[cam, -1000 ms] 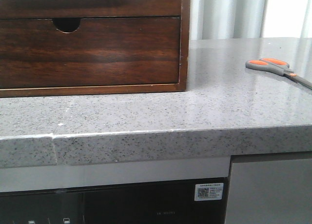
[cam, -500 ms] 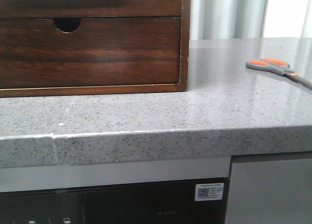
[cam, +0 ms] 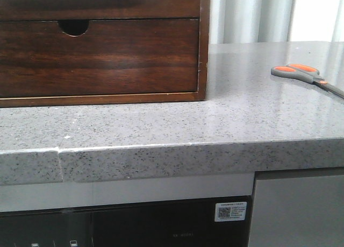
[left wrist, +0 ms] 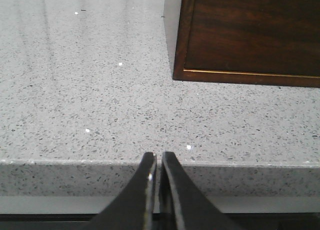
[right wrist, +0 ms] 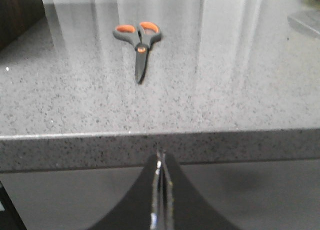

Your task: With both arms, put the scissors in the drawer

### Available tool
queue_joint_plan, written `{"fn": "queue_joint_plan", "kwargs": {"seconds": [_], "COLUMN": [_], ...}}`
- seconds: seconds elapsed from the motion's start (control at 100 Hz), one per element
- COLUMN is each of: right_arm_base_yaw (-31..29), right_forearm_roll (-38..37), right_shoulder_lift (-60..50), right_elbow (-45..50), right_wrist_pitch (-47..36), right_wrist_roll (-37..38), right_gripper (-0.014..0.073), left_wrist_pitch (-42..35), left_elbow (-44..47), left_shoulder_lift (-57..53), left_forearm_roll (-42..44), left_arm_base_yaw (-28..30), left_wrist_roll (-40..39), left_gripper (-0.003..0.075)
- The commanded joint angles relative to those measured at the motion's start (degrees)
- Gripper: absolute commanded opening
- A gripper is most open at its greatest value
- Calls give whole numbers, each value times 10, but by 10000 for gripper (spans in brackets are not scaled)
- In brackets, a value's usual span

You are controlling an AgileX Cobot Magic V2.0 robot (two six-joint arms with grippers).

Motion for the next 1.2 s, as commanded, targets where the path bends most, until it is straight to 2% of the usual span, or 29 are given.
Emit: {"fn": "queue_joint_plan", "kwargs": {"seconds": [0.0, 0.22, 0.43, 0.51, 0.64, 0.71, 0.82, 0.89, 0.97, 1.08, 1.19], "right_arm_base_yaw": [-4, -4, -4, -4, -4, -4, -4, -4, -4, -4, -4], "right_forearm_roll": [-7, -7, -7, 15, 25, 25, 25, 25, 25, 25, 25], "right_shoulder_lift": [-17, -17, -17, -17, -17, -17, -17, -16, -9, 19, 60], "right_elbow": [18, 18, 18, 18, 18, 15, -7, -36, -75, -120, -163], "right_wrist_pitch": [-61, -71, -224, -286, -318, -319, -276, -195, -103, -69, -60], "right_wrist_roll": [-6, -6, -6, 18, 20, 20, 20, 20, 20, 20, 20], "right_gripper": [-66, -66, -66, -66, -66, -66, -66, -66, -66, -66, -66], "left_wrist_pitch": [-55, -85, -185, -226, -280, -284, -273, -240, -166, -83, -67], "left_elbow": [12, 12, 12, 11, 11, 7, -13, -40, -85, -146, -186], "left_shoulder_lift": [-19, -19, -19, -19, -19, -19, -19, -18, -9, 19, 54], "left_forearm_roll": [0, 0, -24, -53, -105, -119, -118, -116, -86, -59, -58], "left_arm_base_yaw": [0, 0, 0, 0, 0, 0, 0, 0, 0, 0, 0], "left_wrist_roll": [-4, -4, -5, -5, -6, -6, -6, -6, -6, -6, -6], "left_gripper": [-20, -20, -20, -20, -20, -20, -20, -20, -20, -20, -20]}}
